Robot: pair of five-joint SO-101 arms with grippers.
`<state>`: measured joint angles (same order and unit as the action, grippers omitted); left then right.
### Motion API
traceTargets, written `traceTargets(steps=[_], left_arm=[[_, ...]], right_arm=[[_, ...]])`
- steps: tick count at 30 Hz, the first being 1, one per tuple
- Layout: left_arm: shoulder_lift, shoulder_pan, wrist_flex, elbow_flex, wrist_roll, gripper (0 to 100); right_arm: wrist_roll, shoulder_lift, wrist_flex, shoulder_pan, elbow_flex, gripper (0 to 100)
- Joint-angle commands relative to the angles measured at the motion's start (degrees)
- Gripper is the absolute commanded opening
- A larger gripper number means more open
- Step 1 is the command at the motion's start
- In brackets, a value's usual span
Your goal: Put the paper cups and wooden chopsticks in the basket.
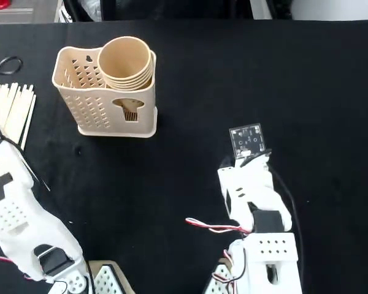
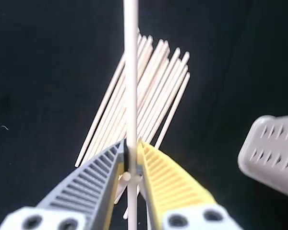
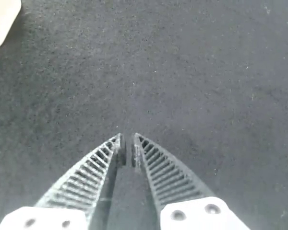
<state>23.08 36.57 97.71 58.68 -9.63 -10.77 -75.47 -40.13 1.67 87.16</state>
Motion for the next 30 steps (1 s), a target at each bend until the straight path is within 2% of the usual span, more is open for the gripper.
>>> traceTargets(steps=[1, 8, 17, 20, 27, 30], left_arm=[[-4.7, -0.2, -3.2, -0.1, 4.5, 3], [-9.7, -0.5, -10.7, -0.1, 9.8, 3], [-19.5, -0.7, -11.2, -0.1, 10.2, 3], [-23.9, -1.1, -12.6, -0.1, 14.3, 3], [-29.4, -13.3, -16.7, -0.6, 20.7, 3], [-28.9, -16.3, -19.8, -0.7, 23.6, 3]], right_arm=[[-0.4, -0.8, 1.1, 0.7, -0.1, 4.3], [-0.4, -0.8, 1.1, 0.7, -0.1, 4.3], [-0.4, -0.8, 1.1, 0.7, -0.2, 4.3], [-0.4, -0.8, 1.1, 0.7, -0.2, 4.3], [-0.4, -0.8, 1.1, 0.7, -0.2, 4.3], [-0.4, -0.8, 1.1, 0.7, -0.2, 4.3]])
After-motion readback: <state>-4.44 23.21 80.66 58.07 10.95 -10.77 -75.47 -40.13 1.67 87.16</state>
